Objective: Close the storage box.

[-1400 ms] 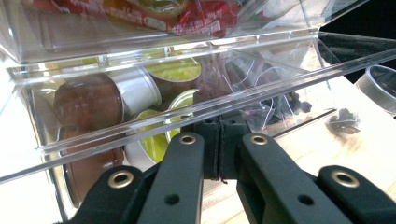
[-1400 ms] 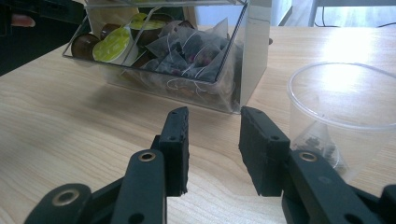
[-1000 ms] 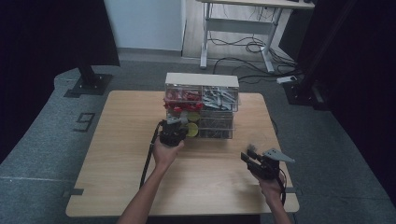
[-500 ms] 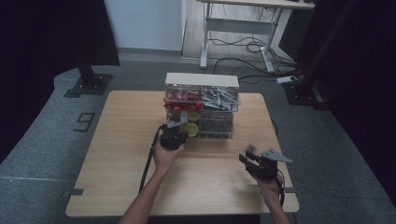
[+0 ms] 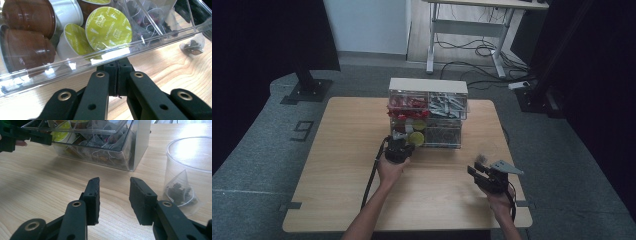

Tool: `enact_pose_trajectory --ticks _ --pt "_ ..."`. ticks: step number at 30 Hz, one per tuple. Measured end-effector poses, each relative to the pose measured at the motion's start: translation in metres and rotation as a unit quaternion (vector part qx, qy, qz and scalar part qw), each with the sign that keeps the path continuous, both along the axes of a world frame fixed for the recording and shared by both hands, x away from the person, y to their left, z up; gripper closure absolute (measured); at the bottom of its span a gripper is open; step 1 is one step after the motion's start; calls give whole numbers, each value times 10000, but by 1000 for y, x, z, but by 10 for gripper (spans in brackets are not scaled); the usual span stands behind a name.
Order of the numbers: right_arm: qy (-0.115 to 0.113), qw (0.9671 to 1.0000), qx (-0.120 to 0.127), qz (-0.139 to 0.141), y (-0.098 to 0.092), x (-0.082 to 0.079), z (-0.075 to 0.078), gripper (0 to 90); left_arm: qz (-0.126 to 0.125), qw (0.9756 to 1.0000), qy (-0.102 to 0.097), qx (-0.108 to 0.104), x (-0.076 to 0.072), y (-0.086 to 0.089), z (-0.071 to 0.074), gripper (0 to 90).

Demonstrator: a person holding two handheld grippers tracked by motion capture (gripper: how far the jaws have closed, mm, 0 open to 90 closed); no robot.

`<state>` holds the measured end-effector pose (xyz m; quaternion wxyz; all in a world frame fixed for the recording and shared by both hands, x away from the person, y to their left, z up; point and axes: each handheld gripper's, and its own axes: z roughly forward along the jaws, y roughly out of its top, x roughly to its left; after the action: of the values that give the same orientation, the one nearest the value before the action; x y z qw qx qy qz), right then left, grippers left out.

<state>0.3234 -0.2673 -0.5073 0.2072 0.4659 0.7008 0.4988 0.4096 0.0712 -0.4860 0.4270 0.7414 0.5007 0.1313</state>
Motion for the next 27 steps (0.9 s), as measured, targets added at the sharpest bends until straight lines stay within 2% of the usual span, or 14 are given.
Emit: enact_pose_trajectory --ticks 6,13,27 --pt "0 10000 0 0 0 0 0 599 -43 10000 25 41 -2 -1 -2 893" --pt "9 10000 0 5 1 0 -1 600 -56 10000 48 -22 -3 -2 -5 893" --pt "25 10000 2 11 2 0 -2 598 -163 9998 99 -11 -5 -3 -10 888"
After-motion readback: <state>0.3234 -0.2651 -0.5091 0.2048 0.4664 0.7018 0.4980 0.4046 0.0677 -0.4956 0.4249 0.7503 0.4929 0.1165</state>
